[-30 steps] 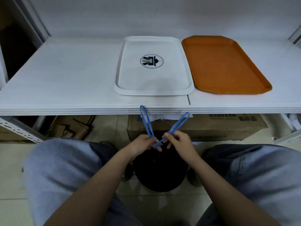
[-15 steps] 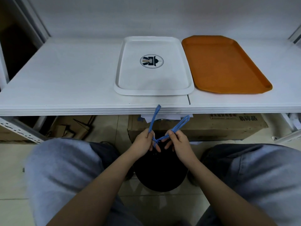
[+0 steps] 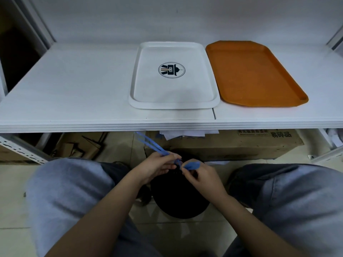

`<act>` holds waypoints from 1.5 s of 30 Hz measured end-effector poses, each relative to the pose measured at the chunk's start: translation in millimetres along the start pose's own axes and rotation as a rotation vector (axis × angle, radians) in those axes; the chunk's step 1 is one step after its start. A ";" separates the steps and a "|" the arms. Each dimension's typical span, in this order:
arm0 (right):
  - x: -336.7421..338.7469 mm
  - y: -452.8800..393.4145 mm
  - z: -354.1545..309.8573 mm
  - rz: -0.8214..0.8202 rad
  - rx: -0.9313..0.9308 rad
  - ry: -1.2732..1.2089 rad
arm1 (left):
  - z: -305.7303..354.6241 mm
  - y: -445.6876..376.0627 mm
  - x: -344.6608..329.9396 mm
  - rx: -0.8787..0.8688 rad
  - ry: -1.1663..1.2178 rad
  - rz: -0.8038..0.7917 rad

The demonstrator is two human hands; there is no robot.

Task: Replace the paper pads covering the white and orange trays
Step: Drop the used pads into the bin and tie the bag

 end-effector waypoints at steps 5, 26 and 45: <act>-6.4 5.7 -11.5 -0.069 0.163 0.081 | 6.1 0.5 3.4 -0.117 -0.069 -0.005; -58.5 -21.7 44.2 -0.423 -0.305 -0.122 | 11.9 1.9 6.2 -0.217 -0.142 -0.033; -52.1 -9.7 41.6 -0.293 -0.674 -0.530 | 32.0 24.0 -10.9 -0.939 -1.129 0.576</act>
Point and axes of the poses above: each hand's wrist, its own y-axis away from the middle knuckle, its own x-axis out of the back of the hand, z = x × y, the point moved 8 cm from there along -y, towards the middle knuckle, and after that the axes turned 10 degrees about z, right-handed, at the moved point
